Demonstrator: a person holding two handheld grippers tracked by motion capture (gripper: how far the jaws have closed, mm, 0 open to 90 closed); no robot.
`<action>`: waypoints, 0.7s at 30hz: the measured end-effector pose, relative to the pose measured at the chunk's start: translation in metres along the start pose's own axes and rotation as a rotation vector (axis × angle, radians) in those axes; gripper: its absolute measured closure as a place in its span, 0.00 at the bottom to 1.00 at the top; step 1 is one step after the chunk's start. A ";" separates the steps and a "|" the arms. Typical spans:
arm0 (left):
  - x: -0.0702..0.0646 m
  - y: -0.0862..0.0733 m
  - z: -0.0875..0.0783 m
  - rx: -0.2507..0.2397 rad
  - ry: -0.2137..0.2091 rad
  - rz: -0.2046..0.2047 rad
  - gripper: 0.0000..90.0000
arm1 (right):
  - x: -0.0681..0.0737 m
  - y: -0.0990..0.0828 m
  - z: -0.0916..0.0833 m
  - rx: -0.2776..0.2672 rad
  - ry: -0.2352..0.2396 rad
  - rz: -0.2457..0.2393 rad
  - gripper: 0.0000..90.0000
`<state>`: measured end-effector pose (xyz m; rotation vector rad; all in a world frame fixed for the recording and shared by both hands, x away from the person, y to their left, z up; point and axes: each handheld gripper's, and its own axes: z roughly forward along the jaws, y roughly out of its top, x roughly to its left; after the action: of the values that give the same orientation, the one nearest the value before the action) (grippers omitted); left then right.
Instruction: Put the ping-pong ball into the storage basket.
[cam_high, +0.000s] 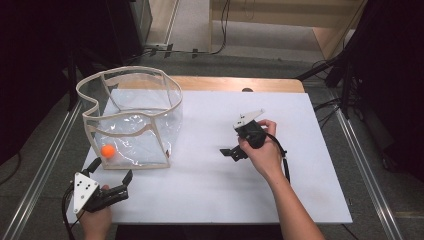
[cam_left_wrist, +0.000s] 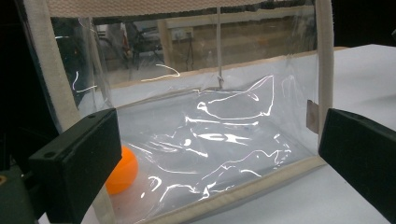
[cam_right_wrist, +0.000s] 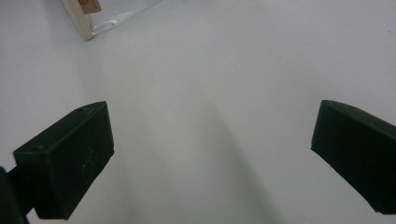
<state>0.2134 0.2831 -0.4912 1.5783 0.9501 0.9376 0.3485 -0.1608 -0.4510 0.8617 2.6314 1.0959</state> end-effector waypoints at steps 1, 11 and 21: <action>0.000 0.000 0.000 0.000 0.000 0.000 0.00 | 0.000 -0.003 -0.001 -0.002 0.001 0.006 0.00; 0.000 0.000 0.000 0.001 0.001 0.001 0.00 | 0.000 -0.025 -0.004 -0.037 0.004 0.032 0.00; 0.000 0.000 0.000 0.001 0.000 0.001 0.00 | 0.001 -0.046 -0.009 -0.070 -0.004 0.054 0.00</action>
<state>0.2132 0.2829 -0.4912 1.5802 0.9498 0.9380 0.3243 -0.1915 -0.4763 0.9249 2.5634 1.1907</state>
